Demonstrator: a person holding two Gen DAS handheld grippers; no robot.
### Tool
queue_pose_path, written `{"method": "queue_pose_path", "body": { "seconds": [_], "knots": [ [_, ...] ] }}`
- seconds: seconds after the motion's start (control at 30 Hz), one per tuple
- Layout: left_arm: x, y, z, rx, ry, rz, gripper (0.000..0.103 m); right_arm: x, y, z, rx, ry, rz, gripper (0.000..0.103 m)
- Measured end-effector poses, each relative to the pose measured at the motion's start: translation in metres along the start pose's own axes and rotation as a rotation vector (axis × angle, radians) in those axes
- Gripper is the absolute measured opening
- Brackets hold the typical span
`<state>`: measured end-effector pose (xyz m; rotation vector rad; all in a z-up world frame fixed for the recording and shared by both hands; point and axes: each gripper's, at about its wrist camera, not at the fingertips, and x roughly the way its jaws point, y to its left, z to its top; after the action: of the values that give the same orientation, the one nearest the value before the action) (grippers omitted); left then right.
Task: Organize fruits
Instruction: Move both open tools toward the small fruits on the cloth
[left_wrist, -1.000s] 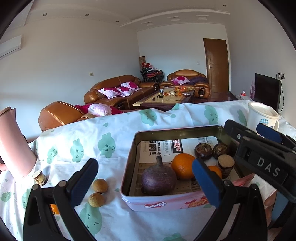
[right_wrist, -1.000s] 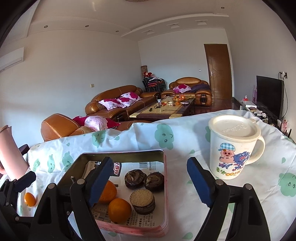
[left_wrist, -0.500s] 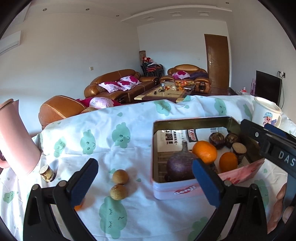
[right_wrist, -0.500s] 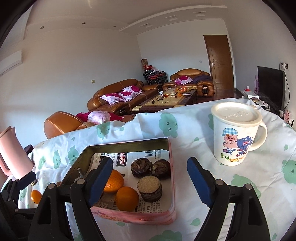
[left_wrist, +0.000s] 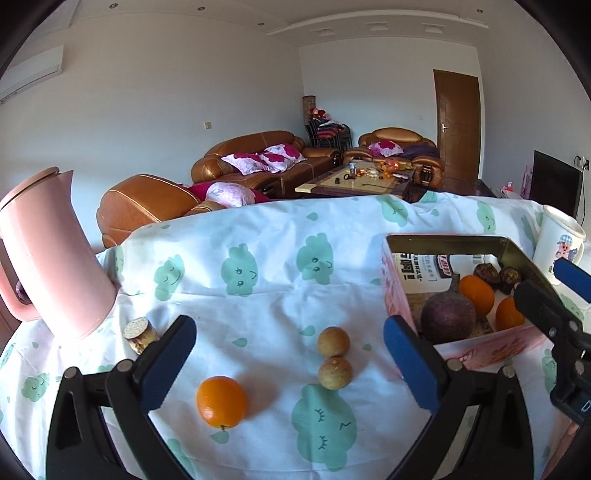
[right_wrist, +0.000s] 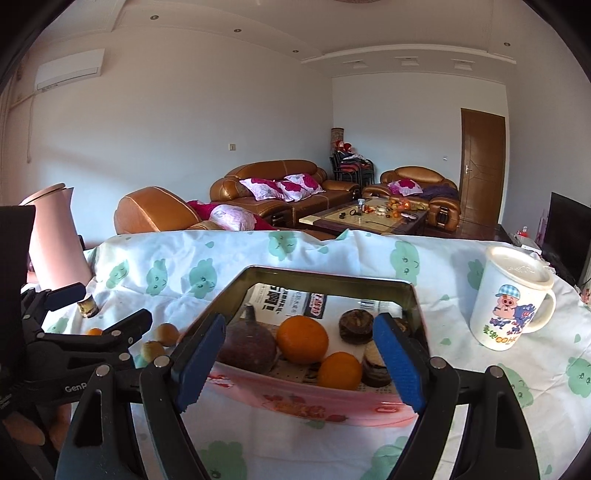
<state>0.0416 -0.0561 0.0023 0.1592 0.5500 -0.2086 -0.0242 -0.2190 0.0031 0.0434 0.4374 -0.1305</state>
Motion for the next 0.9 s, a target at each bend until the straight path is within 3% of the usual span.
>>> {"method": "queue_pose_path", "body": {
  "seconds": [0.2,0.37,0.57,0.63,0.7,0.9],
  "knots": [
    [0.0,0.057,0.008,-0.097,-0.004,0.061,0.103,0.007,0.028,-0.004,-0.007,0.062,0.078,0.058],
    [0.008,0.129,0.006,-0.262,0.025,0.174,0.103,0.018,0.055,-0.005,-0.003,0.105,0.159,0.057],
    [0.023,0.188,-0.007,-0.371,0.082,0.316,0.103,0.04,0.107,-0.006,-0.099,0.187,0.237,0.057],
    [0.025,0.198,-0.011,-0.412,0.097,0.313,0.103,0.045,0.12,-0.008,-0.117,0.218,0.262,0.048],
    [0.026,0.202,-0.013,-0.437,0.098,0.297,0.103,0.05,0.13,-0.009,-0.133,0.241,0.275,0.047],
    [0.025,0.186,-0.01,-0.376,0.082,0.279,0.103,0.074,0.147,-0.012,-0.171,0.334,0.235,0.041]
  ]
}}
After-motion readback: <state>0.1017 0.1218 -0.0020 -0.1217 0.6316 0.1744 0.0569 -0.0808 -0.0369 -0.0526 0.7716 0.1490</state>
